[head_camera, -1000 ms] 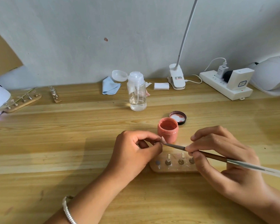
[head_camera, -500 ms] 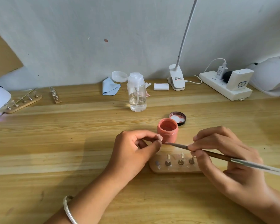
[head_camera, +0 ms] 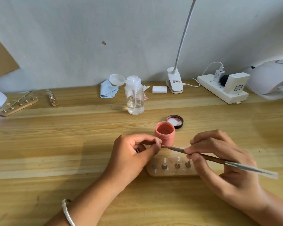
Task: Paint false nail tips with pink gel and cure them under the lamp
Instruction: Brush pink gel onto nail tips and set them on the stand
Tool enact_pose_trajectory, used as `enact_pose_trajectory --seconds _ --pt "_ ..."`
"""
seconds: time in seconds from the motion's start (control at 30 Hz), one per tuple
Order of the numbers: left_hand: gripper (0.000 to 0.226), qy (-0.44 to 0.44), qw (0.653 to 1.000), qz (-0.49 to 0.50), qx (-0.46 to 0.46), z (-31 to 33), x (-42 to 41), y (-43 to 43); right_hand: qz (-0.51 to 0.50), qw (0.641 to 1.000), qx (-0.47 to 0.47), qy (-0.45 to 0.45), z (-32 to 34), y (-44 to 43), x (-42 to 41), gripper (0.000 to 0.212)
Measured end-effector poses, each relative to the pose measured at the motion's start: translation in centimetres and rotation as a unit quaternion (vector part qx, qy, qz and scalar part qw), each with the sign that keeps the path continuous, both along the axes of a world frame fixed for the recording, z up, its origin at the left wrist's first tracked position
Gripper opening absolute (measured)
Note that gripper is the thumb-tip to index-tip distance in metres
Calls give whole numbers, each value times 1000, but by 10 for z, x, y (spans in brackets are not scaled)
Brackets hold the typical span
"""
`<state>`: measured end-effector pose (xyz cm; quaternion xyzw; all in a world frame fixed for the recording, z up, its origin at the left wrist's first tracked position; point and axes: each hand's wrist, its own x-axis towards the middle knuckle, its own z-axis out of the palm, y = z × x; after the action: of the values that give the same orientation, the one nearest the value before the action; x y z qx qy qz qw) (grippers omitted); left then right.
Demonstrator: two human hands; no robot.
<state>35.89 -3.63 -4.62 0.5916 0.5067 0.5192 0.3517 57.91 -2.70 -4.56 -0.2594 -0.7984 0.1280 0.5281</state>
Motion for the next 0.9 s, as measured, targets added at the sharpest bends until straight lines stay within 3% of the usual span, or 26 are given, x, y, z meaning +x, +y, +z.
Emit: enact_pose_trajectory --seconds 0.43,0.9 --pt "11 -14 1000 -6 -9 -3 0 1 -41 999 13 10 1 2 1 16" --pt "27 15 1000 -5 5 3 1 -1 -7 1000 22 -21 1 2 1 14"
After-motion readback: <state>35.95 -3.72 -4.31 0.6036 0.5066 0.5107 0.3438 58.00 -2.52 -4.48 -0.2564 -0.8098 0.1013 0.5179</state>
